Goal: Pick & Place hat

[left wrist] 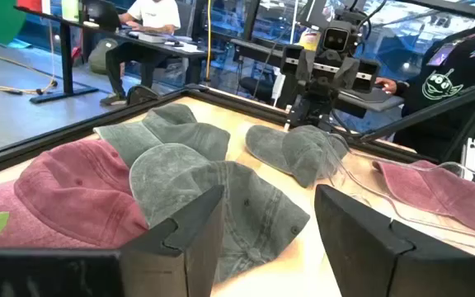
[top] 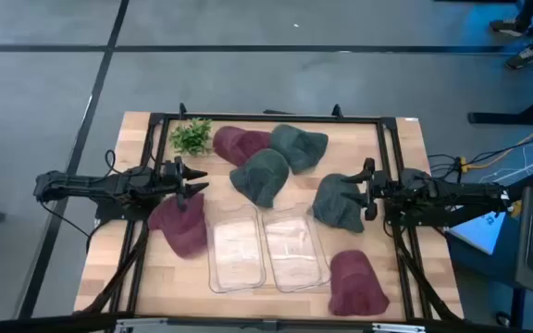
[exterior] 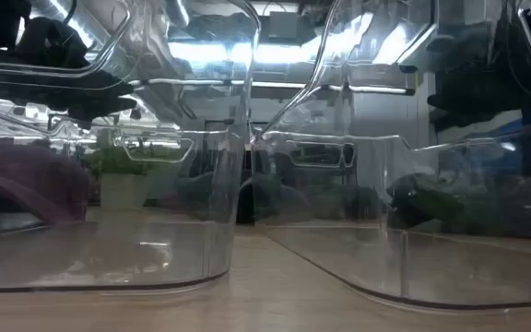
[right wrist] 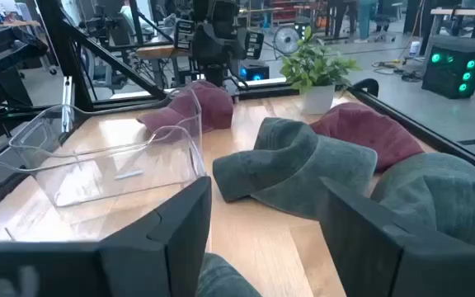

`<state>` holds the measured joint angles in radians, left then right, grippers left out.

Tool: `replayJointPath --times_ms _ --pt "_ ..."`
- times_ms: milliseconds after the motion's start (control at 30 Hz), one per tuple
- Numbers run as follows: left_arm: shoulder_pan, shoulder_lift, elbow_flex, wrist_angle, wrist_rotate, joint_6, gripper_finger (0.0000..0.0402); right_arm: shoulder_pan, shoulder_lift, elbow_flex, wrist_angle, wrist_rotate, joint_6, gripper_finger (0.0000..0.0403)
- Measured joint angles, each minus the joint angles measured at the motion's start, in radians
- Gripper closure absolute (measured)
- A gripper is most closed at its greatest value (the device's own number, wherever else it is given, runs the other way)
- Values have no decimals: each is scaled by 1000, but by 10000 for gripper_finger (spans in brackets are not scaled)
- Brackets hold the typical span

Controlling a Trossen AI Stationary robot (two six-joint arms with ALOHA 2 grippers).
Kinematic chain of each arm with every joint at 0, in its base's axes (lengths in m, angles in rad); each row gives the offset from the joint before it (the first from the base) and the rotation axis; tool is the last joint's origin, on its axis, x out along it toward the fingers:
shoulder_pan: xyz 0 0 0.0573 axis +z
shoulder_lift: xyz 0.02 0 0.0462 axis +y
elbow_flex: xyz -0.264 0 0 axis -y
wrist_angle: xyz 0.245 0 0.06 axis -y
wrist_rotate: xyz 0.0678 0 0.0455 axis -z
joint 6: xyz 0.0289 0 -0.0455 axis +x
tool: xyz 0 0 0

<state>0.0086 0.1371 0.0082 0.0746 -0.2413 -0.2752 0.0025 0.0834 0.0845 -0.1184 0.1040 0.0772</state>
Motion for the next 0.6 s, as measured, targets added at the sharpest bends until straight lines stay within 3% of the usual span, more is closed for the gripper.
replayJointPath --times_ms 600 --pt "0 0 0 0 0 0 217 0 0 0 -7 0 1 186"
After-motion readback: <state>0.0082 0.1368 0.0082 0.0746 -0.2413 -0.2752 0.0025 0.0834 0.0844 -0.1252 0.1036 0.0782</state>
